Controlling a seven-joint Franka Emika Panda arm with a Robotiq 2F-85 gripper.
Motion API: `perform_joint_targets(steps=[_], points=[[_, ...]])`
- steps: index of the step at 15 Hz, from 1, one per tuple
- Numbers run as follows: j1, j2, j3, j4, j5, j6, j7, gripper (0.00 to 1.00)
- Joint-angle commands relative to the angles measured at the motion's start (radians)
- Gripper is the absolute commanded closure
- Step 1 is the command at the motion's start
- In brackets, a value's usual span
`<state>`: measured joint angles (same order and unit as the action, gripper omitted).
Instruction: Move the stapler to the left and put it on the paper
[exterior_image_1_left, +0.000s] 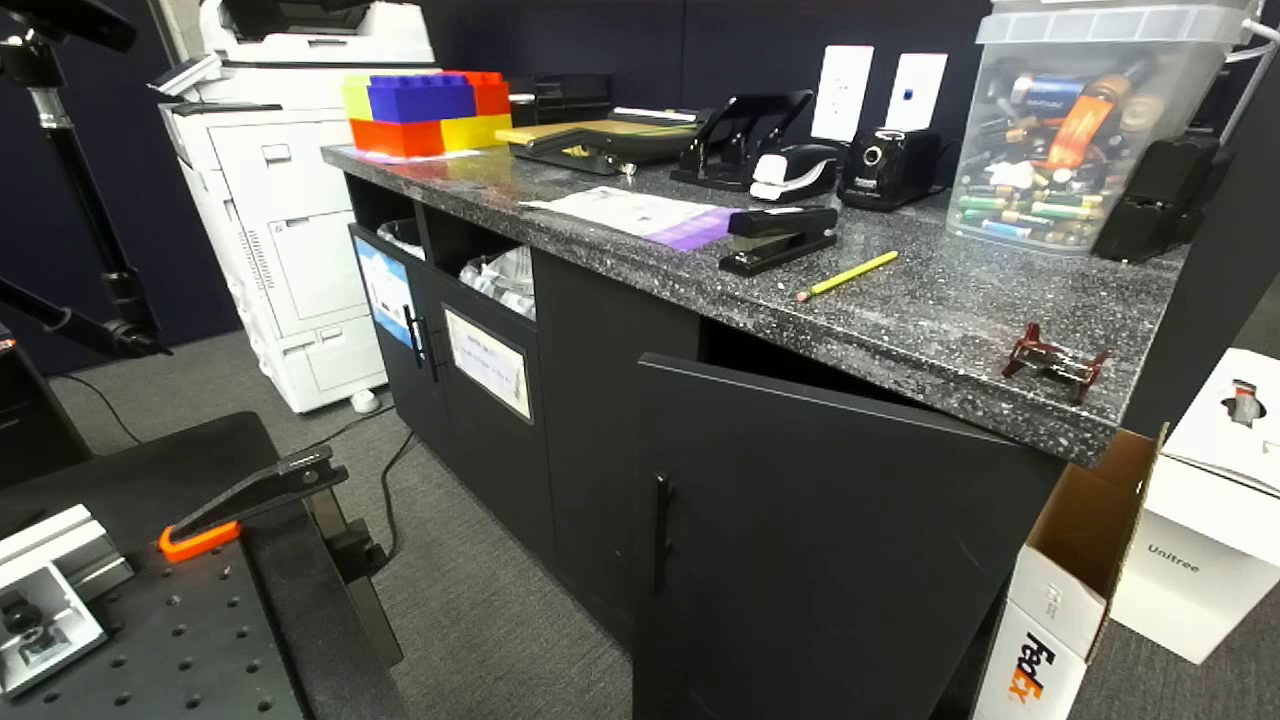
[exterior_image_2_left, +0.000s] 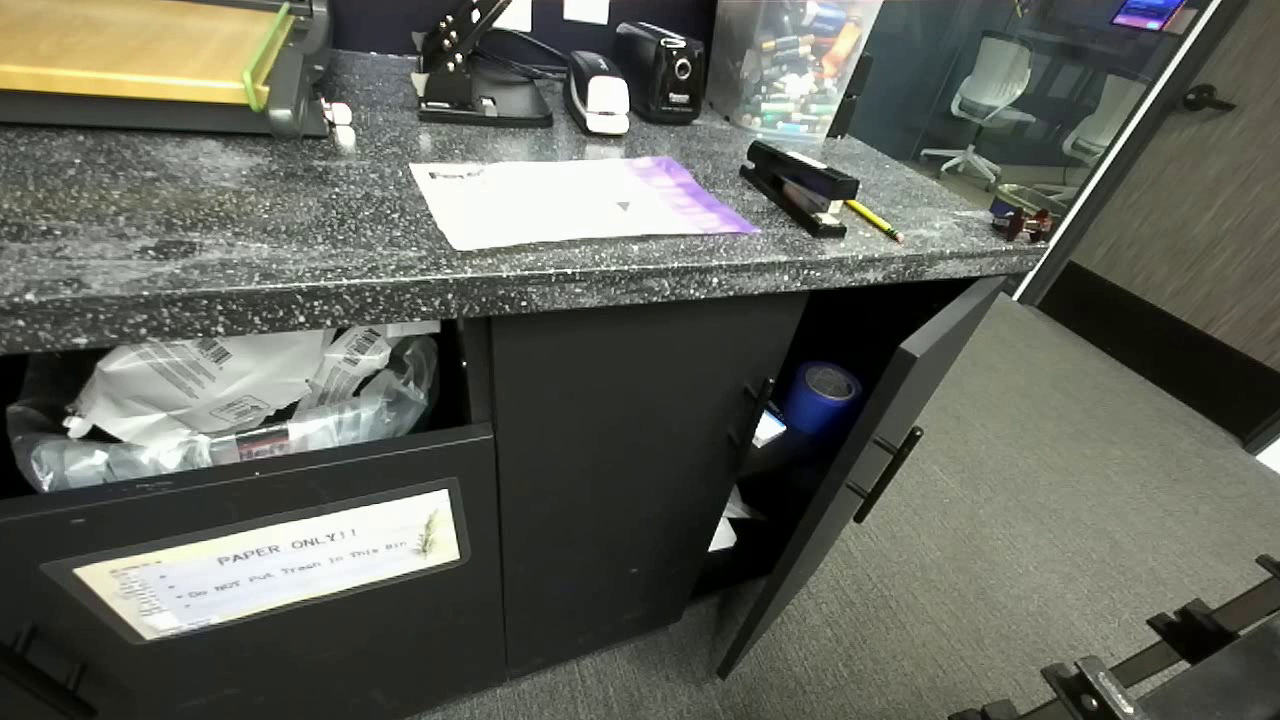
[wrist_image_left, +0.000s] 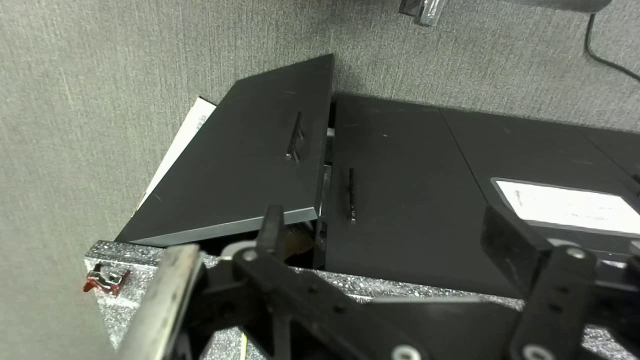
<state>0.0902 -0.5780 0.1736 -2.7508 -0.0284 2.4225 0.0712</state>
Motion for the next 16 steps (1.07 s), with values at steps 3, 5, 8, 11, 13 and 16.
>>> perform_joint_targets(steps=[3,5,8,11,13,16], points=[[0.009,0.0,-0.01,0.002,-0.008,-0.004,0.005,0.0],[0.009,0.0,-0.01,0.002,-0.008,-0.004,0.005,0.0],[0.009,0.0,-0.01,0.002,-0.008,-0.004,0.005,0.0],[0.009,0.0,-0.01,0.002,-0.008,-0.004,0.005,0.0],[0.005,0.043,0.002,0.026,-0.014,0.001,0.018,0.0],[-0.005,0.146,0.022,0.118,-0.025,0.005,0.044,0.0]])
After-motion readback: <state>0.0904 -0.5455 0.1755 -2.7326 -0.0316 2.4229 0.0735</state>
